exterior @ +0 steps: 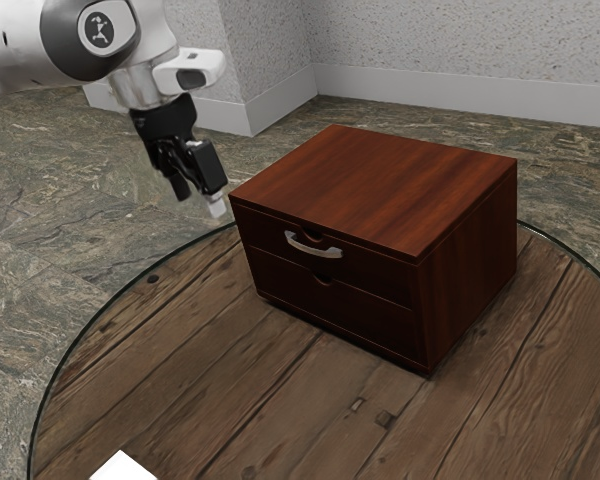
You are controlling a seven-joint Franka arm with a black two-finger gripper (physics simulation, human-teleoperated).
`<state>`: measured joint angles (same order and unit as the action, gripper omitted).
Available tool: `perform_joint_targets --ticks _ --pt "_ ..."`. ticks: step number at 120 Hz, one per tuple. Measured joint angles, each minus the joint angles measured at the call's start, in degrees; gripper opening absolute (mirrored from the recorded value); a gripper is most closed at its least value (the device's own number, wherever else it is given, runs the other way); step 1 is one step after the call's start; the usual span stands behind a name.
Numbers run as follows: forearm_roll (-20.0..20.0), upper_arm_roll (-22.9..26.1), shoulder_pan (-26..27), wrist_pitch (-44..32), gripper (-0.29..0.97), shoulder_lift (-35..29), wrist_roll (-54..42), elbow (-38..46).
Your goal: Pull the drawer handle with one arm to open the drawer
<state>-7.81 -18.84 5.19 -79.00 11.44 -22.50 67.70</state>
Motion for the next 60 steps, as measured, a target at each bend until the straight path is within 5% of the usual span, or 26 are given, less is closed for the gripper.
perform_joint_targets --ticks 14,28,60 --pt "0.0 0.0 0.0 -0.7 0.68 -0.2 -1.6 -0.4" --pt "-1.0 4.6 0.2 -0.2 0.68 -10.4 -3.1 -5.8" --pt "4.7 10.2 3.1 -7.6 0.68 -12.1 -21.3 12.5"
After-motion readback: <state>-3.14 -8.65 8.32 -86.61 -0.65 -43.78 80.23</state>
